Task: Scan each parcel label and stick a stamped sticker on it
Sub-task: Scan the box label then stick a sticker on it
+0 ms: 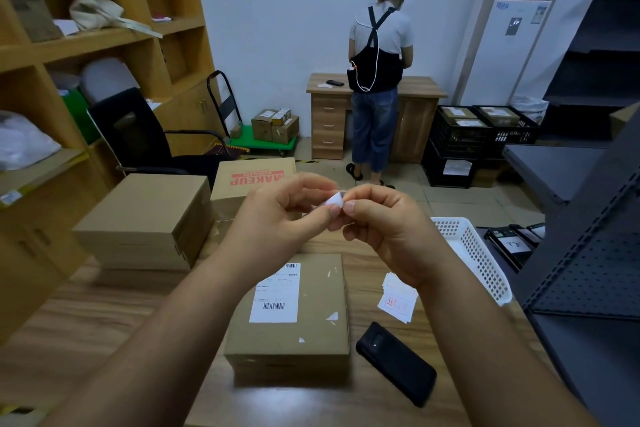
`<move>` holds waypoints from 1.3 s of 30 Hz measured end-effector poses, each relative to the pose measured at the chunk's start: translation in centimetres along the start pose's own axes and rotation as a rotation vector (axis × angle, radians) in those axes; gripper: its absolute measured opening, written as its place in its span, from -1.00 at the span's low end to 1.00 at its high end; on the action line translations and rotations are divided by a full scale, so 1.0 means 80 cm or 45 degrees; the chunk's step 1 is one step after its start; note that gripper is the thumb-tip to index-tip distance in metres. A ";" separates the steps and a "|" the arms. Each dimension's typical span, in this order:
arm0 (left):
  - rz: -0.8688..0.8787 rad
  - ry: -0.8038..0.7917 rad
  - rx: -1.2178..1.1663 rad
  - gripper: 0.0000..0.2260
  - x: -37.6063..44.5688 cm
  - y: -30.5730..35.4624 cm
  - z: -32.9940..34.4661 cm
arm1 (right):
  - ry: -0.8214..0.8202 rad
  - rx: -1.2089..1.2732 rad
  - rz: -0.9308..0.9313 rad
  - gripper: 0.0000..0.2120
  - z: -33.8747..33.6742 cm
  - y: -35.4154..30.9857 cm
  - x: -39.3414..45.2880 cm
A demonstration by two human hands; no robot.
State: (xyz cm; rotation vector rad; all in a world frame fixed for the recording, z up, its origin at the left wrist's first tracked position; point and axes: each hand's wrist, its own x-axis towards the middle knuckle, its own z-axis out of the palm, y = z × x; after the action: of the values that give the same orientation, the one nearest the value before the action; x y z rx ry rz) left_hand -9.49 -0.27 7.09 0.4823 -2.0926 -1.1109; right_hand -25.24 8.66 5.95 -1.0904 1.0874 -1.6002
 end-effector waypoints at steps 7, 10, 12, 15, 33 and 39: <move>0.248 0.073 0.282 -0.89 0.004 -0.018 -0.027 | 0.026 -0.089 -0.013 -0.91 0.018 0.011 0.023; 0.323 0.067 0.338 -0.87 0.010 -0.025 -0.044 | 0.060 -0.168 -0.051 -0.91 0.027 0.018 0.040; 0.329 0.068 0.333 -0.85 0.016 -0.031 -0.056 | 0.071 -0.224 -0.062 -0.91 0.034 0.020 0.051; 0.349 0.078 0.336 -0.83 0.028 -0.039 -0.076 | 0.098 -0.282 -0.070 -0.90 0.046 0.021 0.070; 0.296 -0.006 0.305 -0.86 0.080 -0.100 -0.124 | 0.306 -0.689 -0.202 -0.85 0.079 0.044 0.130; -0.169 -0.118 -0.211 -0.85 0.093 -0.113 -0.067 | 0.469 -0.406 -0.089 -0.87 0.043 0.058 0.107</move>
State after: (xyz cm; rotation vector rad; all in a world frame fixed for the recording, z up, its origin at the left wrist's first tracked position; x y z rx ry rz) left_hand -10.62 -12.83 4.74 0.5037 -2.0492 -1.3947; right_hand -22.95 -1.15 3.80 -1.0679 1.6074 -1.7682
